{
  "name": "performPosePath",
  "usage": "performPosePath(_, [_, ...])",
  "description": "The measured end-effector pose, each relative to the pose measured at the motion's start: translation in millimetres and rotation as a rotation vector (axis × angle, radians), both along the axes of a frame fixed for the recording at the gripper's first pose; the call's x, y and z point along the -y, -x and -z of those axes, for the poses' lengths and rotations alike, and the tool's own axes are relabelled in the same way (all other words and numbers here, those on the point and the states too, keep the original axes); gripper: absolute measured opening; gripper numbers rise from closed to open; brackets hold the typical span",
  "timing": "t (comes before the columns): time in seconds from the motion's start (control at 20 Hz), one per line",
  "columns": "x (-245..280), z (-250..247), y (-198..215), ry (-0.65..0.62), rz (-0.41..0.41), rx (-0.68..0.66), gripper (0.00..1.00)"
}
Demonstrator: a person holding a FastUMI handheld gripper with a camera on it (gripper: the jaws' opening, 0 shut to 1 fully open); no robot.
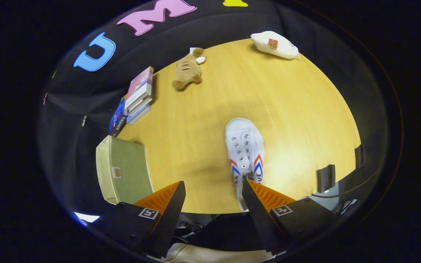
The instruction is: Open the storage box then place both shoes into the box .Put the left shoe in first, then the right shoe, with the right side of both shoes facing outward in a uniform manner.
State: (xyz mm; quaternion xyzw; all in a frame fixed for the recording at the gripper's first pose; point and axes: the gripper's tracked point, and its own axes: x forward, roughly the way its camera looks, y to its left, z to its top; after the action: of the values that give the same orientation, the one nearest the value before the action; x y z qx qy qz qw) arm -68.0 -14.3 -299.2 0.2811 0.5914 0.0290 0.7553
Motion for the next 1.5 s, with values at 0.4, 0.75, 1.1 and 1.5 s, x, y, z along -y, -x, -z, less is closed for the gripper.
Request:
performPosePath(0.4, [55, 93, 4, 0.137, -0.010, -0.099, 0.88])
performPosePath(0.75, [33, 122, -7, 0.113, -0.124, -0.129, 0.87])
performPosePath(1.1, [36, 127, -11, 0.089, -0.230, -0.094, 0.26])
performPosePath(1.5, [19, 74, -17, -0.104, -0.090, -0.056, 0.14])
